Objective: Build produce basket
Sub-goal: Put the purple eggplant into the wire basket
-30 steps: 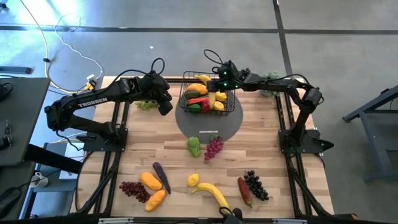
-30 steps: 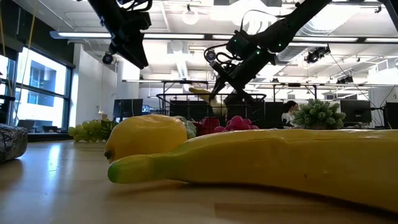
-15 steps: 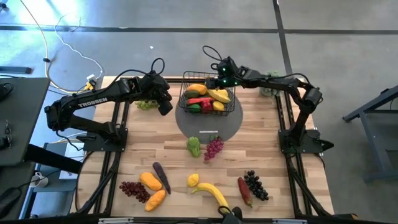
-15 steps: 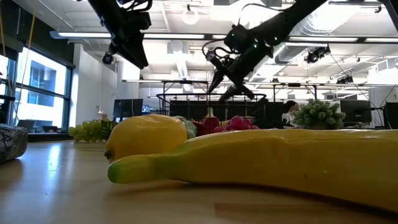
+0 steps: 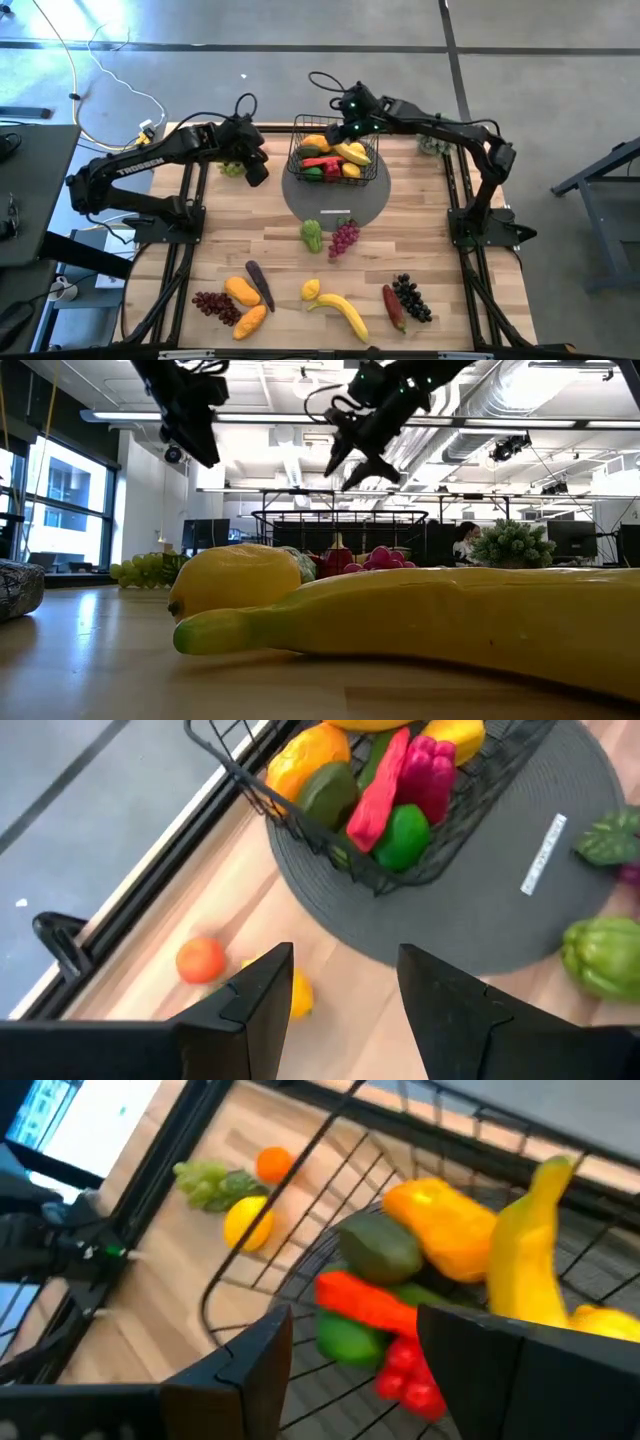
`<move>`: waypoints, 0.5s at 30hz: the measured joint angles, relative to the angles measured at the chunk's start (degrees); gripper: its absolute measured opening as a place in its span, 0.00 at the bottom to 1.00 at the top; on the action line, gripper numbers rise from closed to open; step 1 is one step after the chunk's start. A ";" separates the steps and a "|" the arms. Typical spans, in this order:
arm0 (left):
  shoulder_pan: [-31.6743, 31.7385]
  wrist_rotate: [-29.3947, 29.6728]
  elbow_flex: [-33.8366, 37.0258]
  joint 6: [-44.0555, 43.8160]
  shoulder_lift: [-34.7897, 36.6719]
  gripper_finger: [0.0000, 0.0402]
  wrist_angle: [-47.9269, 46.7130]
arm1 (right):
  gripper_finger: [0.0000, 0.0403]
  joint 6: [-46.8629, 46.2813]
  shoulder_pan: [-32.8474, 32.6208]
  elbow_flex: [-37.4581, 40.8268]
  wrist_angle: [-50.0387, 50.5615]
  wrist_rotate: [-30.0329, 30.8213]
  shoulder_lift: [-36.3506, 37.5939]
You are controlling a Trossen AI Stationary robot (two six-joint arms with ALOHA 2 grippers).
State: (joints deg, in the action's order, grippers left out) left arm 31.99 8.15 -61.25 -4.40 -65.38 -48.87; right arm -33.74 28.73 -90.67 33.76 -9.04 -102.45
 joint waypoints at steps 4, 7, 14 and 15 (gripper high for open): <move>0.74 -3.24 0.00 -0.03 3.34 0.42 -2.14 | 0.49 -1.19 -3.15 -1.67 2.40 -0.02 0.00; 0.74 -5.02 -0.02 -0.10 5.38 0.42 -3.73 | 0.49 -2.65 -6.14 -2.47 5.03 -0.02 0.00; 0.26 -12.64 1.68 -3.14 7.93 0.42 -9.16 | 0.49 -7.00 -12.83 -2.82 6.34 0.07 0.00; 0.03 -14.36 2.32 -3.73 8.43 0.42 -9.22 | 0.49 -7.70 -13.61 -2.82 6.35 0.56 0.00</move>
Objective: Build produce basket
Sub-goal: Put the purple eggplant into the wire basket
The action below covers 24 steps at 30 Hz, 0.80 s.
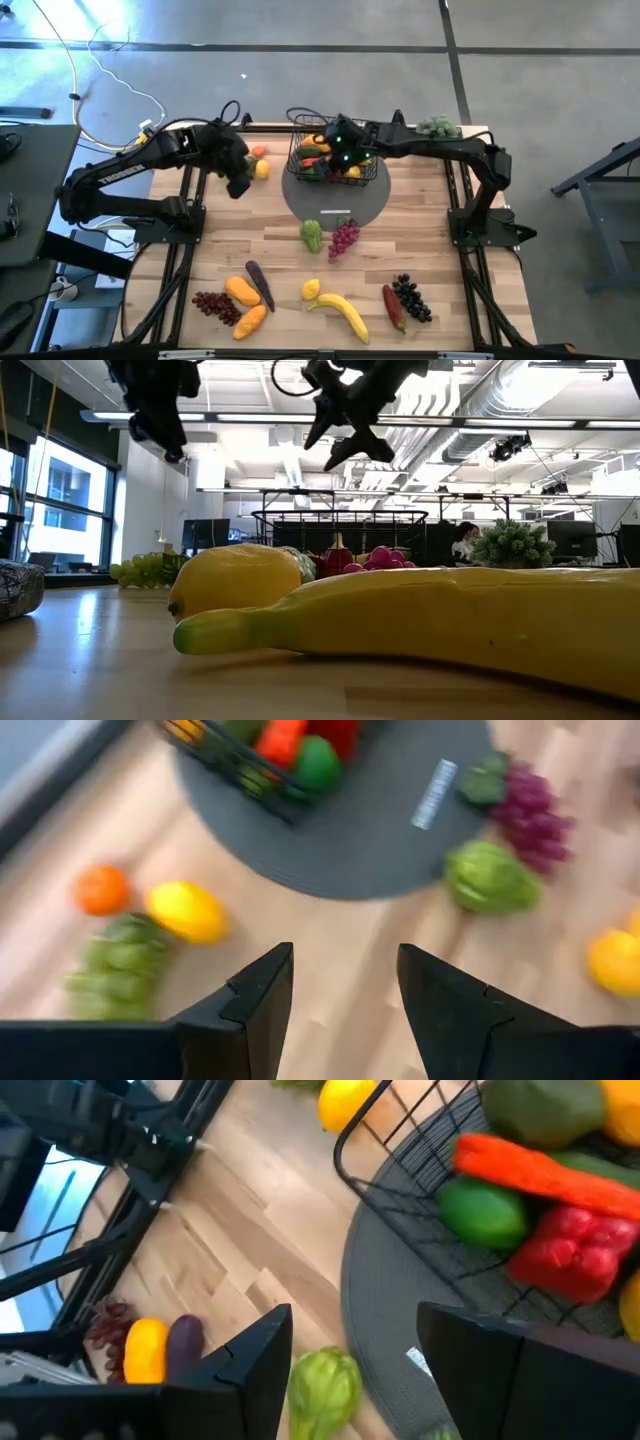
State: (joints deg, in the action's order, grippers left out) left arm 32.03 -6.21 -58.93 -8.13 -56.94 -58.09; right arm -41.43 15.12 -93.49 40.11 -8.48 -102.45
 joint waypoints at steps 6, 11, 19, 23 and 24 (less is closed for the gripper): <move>-2.55 -4.96 3.52 -0.71 3.48 0.42 -0.30 | 0.49 -2.27 -2.79 0.00 1.54 3.90 0.00; -6.40 -5.76 3.91 1.88 5.58 0.42 -0.24 | 0.49 -2.69 -3.36 0.00 3.47 3.97 0.00; -12.90 -5.52 3.91 8.30 5.17 0.42 0.54 | 0.49 -0.47 -3.13 0.00 6.43 3.69 0.38; -15.81 -8.49 3.91 8.12 4.59 0.42 0.94 | 0.49 1.44 -3.13 -0.04 9.59 3.40 2.09; -16.47 -9.19 3.91 7.29 4.42 0.42 1.40 | 0.49 1.78 -3.13 -0.02 10.16 3.42 2.65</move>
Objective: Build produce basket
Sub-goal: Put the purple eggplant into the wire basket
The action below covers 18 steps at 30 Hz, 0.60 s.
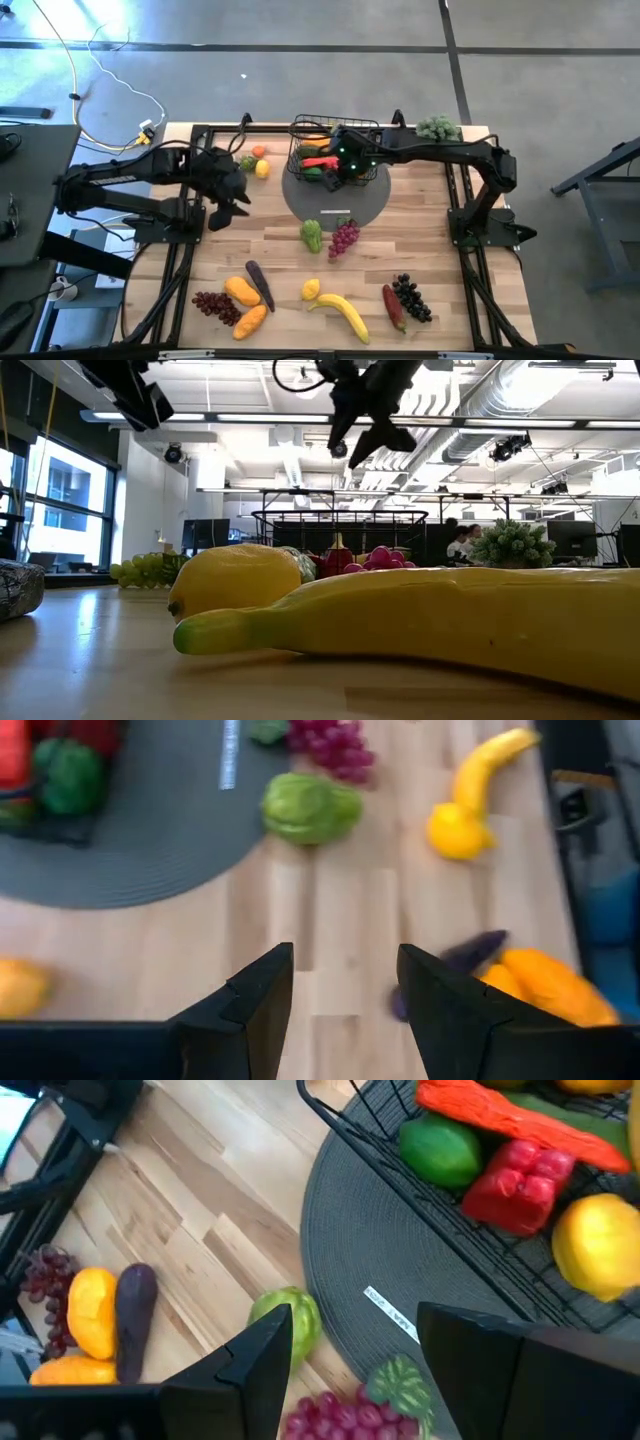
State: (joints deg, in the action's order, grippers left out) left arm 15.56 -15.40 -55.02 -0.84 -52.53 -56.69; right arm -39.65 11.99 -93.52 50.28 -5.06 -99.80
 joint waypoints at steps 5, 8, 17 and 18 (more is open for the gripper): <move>-3.56 -2.62 0.00 -1.53 -1.74 0.42 0.92 | 0.49 2.11 0.00 -0.05 3.62 1.24 2.78; -5.66 -2.90 0.00 -1.51 -2.84 0.42 0.94 | 0.49 3.04 -0.11 -0.05 5.44 2.24 4.15; -11.23 -2.61 0.00 -1.15 -5.87 0.47 4.37 | 0.49 6.15 -0.11 -0.04 9.07 3.39 5.97; -12.14 -2.53 0.00 0.38 -6.03 0.48 5.63 | 0.49 6.67 -0.10 -0.04 9.36 3.39 6.09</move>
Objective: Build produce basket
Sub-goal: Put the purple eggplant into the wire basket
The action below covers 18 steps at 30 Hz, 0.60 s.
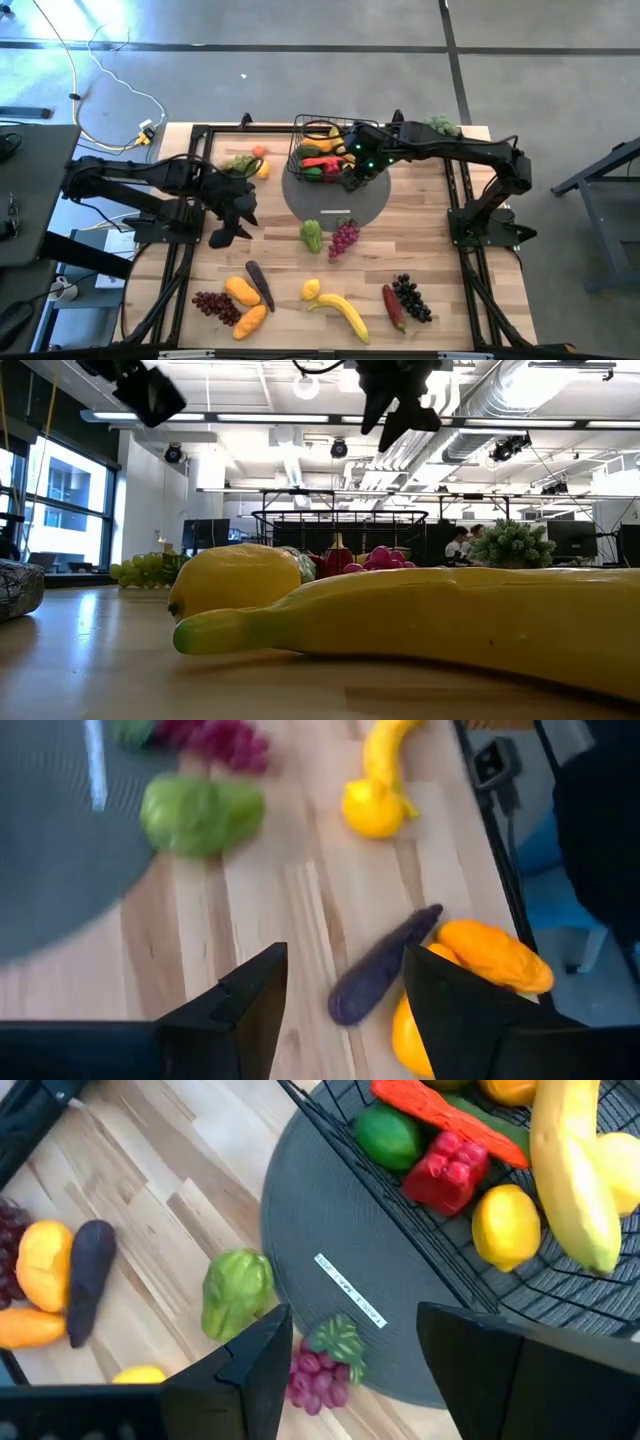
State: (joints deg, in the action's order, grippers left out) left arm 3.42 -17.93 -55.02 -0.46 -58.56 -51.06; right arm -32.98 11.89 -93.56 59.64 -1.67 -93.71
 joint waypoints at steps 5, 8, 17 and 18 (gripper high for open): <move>-5.28 1.23 -0.02 5.59 -0.55 0.48 3.77 | 0.49 2.01 -0.01 0.00 1.89 0.00 0.04; -7.36 3.60 0.00 5.15 -0.98 0.48 5.88 | 0.49 2.67 -0.01 0.00 2.98 0.00 0.04; -14.96 6.87 -0.07 5.21 -2.62 0.48 15.09 | 0.49 4.93 -0.01 0.00 3.21 0.00 0.02; -15.68 7.26 -0.06 5.55 -3.14 0.48 15.68 | 0.49 4.97 -0.01 0.00 3.34 0.00 0.02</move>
State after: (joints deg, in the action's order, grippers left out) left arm -12.25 -10.67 -55.09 5.09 -61.70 -35.38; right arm -28.01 11.88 -93.56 62.97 -1.67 -93.69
